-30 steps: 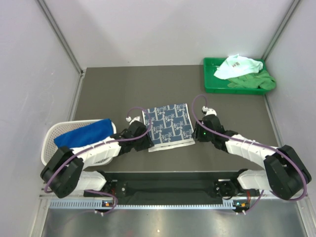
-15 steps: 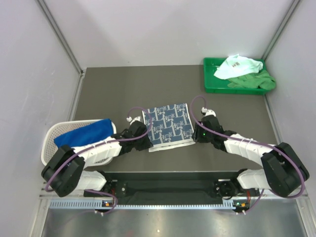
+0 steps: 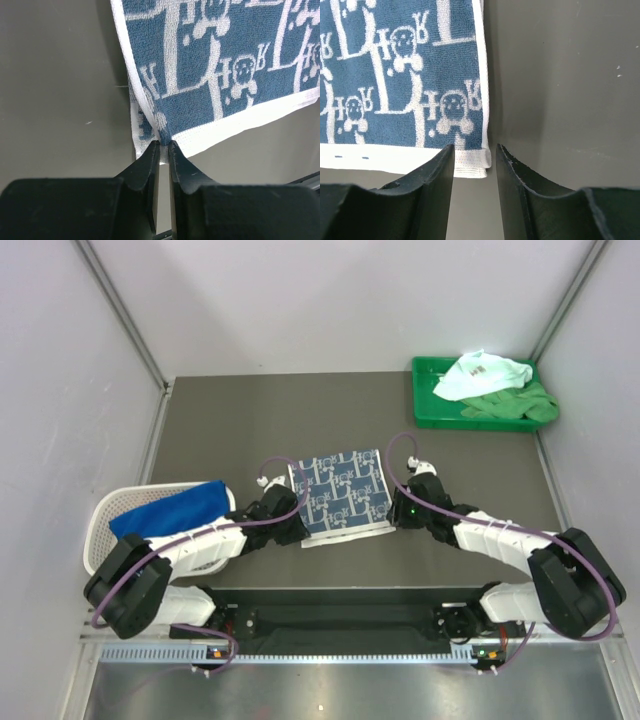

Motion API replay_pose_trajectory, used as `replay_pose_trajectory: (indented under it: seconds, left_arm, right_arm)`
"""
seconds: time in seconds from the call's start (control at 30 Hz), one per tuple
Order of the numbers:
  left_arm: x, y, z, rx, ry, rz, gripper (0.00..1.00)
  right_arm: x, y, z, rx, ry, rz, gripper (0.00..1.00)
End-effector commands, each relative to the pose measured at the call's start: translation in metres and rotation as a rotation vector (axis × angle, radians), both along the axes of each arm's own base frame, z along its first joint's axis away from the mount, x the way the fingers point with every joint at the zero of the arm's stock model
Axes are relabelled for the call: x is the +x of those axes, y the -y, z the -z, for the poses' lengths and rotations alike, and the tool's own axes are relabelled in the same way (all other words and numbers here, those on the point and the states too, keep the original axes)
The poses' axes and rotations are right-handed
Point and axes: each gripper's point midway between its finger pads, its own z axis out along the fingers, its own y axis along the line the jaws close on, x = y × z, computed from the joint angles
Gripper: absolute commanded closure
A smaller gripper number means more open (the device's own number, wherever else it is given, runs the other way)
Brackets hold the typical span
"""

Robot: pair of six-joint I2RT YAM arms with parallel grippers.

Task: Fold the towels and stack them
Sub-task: Fold the towel

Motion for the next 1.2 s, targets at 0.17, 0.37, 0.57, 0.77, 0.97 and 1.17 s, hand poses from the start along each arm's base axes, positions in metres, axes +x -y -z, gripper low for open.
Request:
replay_pose_trajectory:
  seconds: [0.17,0.37,0.57,0.77,0.97,1.17]
  left_arm:
    - [0.007,0.008,-0.007,-0.025,0.033,0.014,1.00]
    - [0.007,0.007,-0.006,-0.021,0.033,0.012,1.00]
    - [0.010,0.007,-0.014,-0.017,0.049,0.008,1.00]
    - [0.018,0.009,-0.032,-0.019,0.085,0.002,1.00]
    - [0.043,0.002,-0.069,0.018,0.201,-0.054,1.00]
    - [0.100,-0.001,-0.130,0.083,0.369,-0.126,1.00]
  right_arm:
    - [-0.003,-0.005,0.008,0.012,-0.009,-0.002,0.62]
    - [-0.006,-0.008,0.011,0.035,-0.024,-0.011,0.67]
    - [-0.005,-0.009,0.004,0.037,-0.020,-0.011,0.90]
    - [-0.001,-0.009,-0.013,0.041,0.007,-0.009,1.00]
    - [0.010,-0.008,-0.047,0.042,0.063,0.000,1.00]
    - [0.047,-0.013,-0.099,0.030,0.149,-0.003,1.00]
